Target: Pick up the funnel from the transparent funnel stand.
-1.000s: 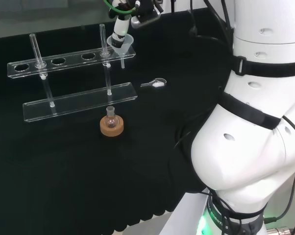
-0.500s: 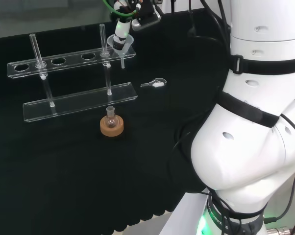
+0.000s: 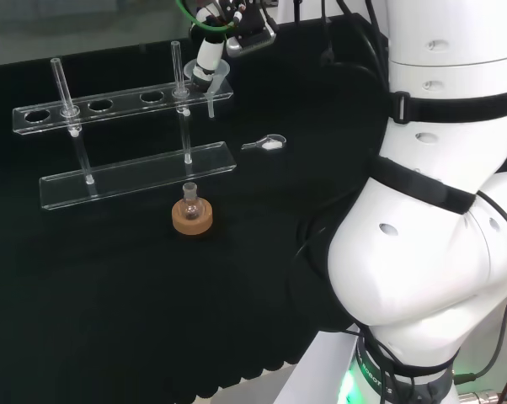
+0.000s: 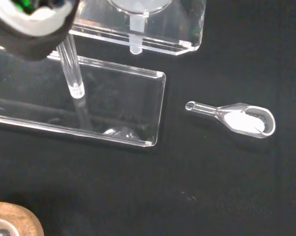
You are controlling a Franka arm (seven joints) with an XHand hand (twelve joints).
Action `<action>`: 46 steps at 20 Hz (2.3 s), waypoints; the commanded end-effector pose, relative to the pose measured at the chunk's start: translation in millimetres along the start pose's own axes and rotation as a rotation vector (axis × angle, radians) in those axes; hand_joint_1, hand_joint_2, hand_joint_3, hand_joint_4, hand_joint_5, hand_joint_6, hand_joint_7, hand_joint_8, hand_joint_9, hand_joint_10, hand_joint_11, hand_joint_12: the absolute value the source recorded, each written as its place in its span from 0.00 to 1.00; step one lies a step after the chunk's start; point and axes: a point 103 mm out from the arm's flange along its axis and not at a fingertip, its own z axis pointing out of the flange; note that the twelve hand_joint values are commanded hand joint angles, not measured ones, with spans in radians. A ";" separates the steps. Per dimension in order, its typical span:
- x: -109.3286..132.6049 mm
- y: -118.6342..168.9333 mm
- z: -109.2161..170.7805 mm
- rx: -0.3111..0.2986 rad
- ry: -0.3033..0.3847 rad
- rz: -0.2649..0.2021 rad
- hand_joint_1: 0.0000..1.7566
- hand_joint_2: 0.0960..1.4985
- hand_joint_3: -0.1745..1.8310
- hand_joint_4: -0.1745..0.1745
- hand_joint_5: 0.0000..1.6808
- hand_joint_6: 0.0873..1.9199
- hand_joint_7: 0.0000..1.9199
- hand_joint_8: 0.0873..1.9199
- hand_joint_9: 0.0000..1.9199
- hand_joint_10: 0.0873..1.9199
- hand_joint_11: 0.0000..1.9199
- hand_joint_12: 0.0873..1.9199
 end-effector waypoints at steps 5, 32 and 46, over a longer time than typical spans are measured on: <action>-2.5 9.2 5.9 0.058 0.041 -0.035 0.37 0.33 0.32 0.53 0.00 0.00 0.01 0.01 0.00 0.41 0.08 0.80; -0.1 21.4 15.8 0.015 0.034 0.016 0.39 0.38 0.29 0.46 0.09 0.00 0.00 0.30 0.11 0.41 0.13 0.78; -3.2 20.1 15.1 -0.074 0.005 0.117 0.40 0.40 0.34 0.34 0.30 0.00 0.26 0.35 0.40 0.28 0.23 0.72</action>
